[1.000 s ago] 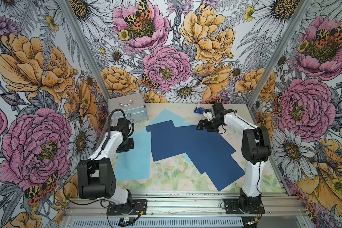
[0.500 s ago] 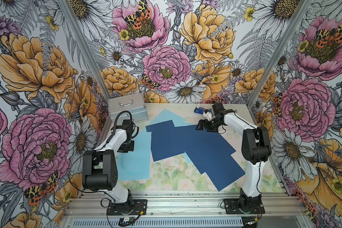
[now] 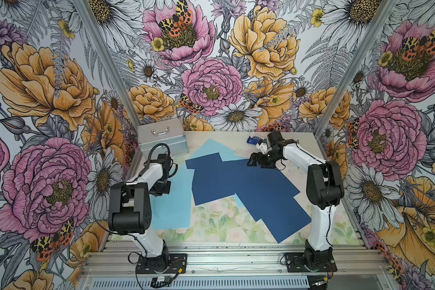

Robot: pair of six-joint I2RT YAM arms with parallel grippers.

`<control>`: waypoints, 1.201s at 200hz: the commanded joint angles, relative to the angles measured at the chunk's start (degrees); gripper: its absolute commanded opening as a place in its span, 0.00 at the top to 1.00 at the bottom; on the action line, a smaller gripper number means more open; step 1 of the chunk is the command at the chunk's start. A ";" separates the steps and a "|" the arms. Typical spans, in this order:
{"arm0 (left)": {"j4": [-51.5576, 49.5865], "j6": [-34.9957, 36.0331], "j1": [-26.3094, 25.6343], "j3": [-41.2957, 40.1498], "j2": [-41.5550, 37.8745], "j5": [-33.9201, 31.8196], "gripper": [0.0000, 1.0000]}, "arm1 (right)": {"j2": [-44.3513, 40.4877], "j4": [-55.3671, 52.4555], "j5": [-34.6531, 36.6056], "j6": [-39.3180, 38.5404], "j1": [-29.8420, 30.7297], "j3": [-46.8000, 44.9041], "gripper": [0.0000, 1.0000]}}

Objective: Sort the scattered colored papers by color
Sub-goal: Place the colored paper.

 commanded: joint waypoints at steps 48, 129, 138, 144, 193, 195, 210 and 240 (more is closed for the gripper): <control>0.01 -3.14 -0.79 0.64 -1.82 -7.63 0.57 | -1.92 0.89 -0.29 0.55 0.73 -0.43 0.01; -0.91 -7.46 -0.53 8.35 -14.30 -11.84 0.01 | -4.20 0.82 5.16 0.98 1.09 -0.98 0.01; -0.69 -9.37 -1.34 9.40 -15.43 -7.50 0.01 | -4.23 0.94 5.56 1.47 1.16 -1.22 0.01; -0.52 -11.23 -1.76 9.90 -15.87 -4.39 0.01 | -3.95 1.01 5.10 1.83 1.26 -1.25 0.01; 7.65 -33.21 -5.65 4.28 -18.82 18.03 0.01 | -0.21 0.78 -0.38 0.65 9.06 5.11 0.01; 8.21 -33.73 -5.92 3.90 -18.92 18.72 0.01 | -0.02 0.77 -0.54 0.77 9.23 5.52 0.01; 13.98 -35.90 -8.58 0.57 -19.88 21.82 0.01 | 1.45 0.73 -0.94 1.92 9.50 7.22 0.00; 24.84 -38.81 -16.15 -3.59 -18.81 24.92 0.01 | 2.05 -0.08 1.19 1.73 8.08 8.09 0.05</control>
